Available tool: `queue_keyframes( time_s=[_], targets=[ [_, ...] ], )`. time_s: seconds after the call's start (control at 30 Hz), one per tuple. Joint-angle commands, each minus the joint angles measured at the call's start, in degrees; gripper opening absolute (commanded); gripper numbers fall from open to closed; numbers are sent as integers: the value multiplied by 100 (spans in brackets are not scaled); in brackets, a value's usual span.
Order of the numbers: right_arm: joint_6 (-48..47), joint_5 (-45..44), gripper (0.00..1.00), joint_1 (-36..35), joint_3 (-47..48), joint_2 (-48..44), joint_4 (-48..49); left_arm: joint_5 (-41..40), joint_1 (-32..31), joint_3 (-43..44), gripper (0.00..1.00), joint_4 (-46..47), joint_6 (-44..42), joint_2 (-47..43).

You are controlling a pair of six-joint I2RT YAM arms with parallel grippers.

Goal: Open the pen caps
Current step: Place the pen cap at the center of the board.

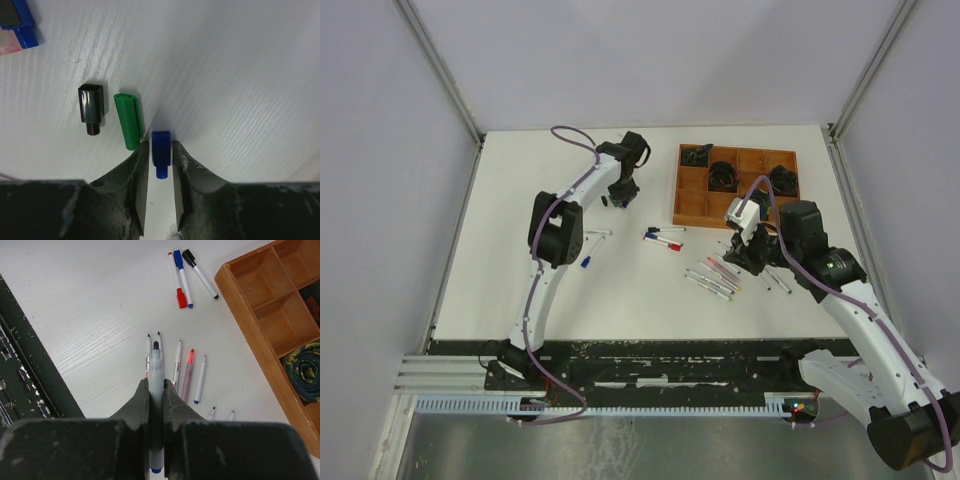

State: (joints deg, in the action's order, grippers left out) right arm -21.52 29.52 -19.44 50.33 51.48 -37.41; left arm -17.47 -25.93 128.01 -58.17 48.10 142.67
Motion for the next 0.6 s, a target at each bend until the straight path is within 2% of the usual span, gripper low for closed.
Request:
queue_keyframes(
  time_s=[0.0,0.33,0.57],
  targets=[
    [-30,88,2,-9,95,-60,48,40,84,185,33,54,196,14],
    [-40,94,2,-15,88,-34,40,282,132,196,35,163,122,22],
    [-66,90,2,-24,97,-20,23,443,133,300,37,213,6,-388]
  ],
)
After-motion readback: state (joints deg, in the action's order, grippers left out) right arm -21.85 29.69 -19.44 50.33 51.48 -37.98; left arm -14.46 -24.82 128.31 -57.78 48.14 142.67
